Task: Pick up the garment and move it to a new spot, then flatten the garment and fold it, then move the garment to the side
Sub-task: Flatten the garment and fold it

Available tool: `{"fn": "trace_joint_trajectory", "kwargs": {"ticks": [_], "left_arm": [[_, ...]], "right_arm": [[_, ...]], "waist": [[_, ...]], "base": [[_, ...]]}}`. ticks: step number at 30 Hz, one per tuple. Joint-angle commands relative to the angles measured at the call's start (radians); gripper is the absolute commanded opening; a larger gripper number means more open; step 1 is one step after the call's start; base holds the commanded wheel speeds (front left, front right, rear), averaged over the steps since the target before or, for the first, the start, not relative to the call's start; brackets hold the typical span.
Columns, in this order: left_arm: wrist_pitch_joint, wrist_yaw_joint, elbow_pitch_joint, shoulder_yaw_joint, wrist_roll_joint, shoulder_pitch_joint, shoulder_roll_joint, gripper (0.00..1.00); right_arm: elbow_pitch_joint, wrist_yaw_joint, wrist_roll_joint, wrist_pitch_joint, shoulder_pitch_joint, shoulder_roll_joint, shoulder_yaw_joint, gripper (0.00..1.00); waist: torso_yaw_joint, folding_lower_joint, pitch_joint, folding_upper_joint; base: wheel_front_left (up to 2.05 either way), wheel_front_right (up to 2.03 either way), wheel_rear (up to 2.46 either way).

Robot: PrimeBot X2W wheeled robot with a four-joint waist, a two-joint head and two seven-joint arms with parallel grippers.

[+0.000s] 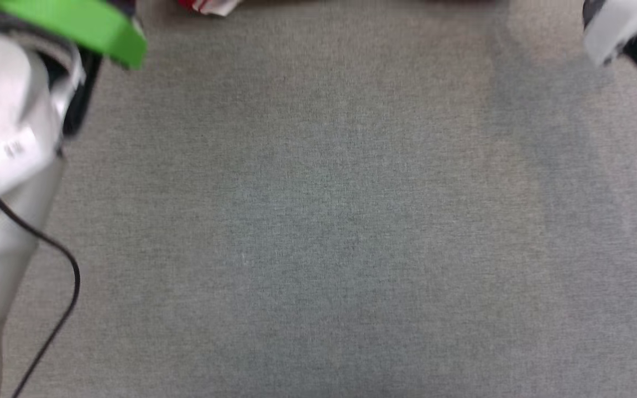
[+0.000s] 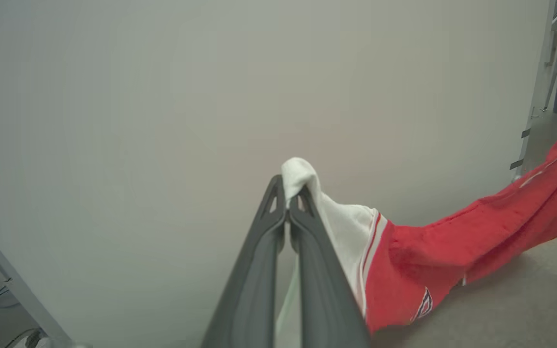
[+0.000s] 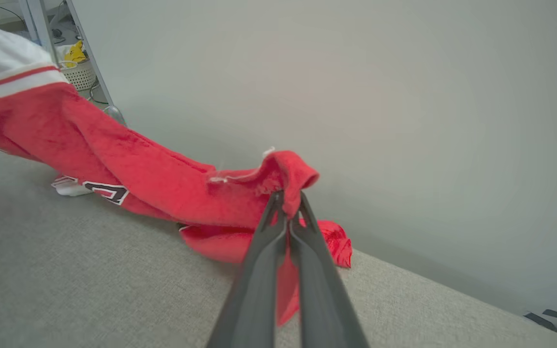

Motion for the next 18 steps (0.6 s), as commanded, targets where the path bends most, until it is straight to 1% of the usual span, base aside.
{"fn": "trace_joint_trajectory", "kwargs": {"ticks": [1,4,8,10,15,18], "left_arm": [[-0.006,0.011,-0.029,-0.001,-0.009,0.079,0.017,0.00],[-0.006,0.037,-0.093,-0.001,-0.016,0.239,0.038,0.00],[-0.007,0.068,-0.159,0.005,-0.038,0.443,0.046,0.00],[-0.007,0.077,-0.182,0.004,-0.053,0.540,0.047,0.00],[-0.007,0.097,-0.223,0.009,-0.080,0.742,0.048,0.00],[-0.007,0.118,-0.243,0.010,-0.088,0.850,0.046,0.00]], "right_arm": [[-0.016,-0.001,0.019,-0.015,0.053,-0.016,0.012,0.00],[-0.049,-0.001,0.047,-0.026,0.151,-0.045,0.035,0.00],[-0.092,-0.001,0.079,-0.036,0.286,-0.084,0.059,0.00],[-0.109,-0.001,0.093,-0.041,0.352,-0.102,0.063,0.00],[-0.150,-0.001,0.111,-0.054,0.508,-0.148,0.061,0.00],[-0.170,-0.001,0.120,-0.058,0.604,-0.169,0.050,0.00]], "waist": [[0.002,0.0001,-0.083,0.0000],[0.006,0.0001,-0.132,0.0000],[0.011,0.0001,-0.200,0.0000],[0.014,0.0001,-0.230,0.0000],[0.021,0.0001,-0.294,0.0000],[0.027,0.0001,-0.328,0.0000]], "base": [[0.00,0.00,0.00],[0.00,0.00,0.00],[0.00,0.00,0.00],[0.00,0.00,0.00],[0.00,0.00,0.00],[0.00,0.00,0.00]]}}
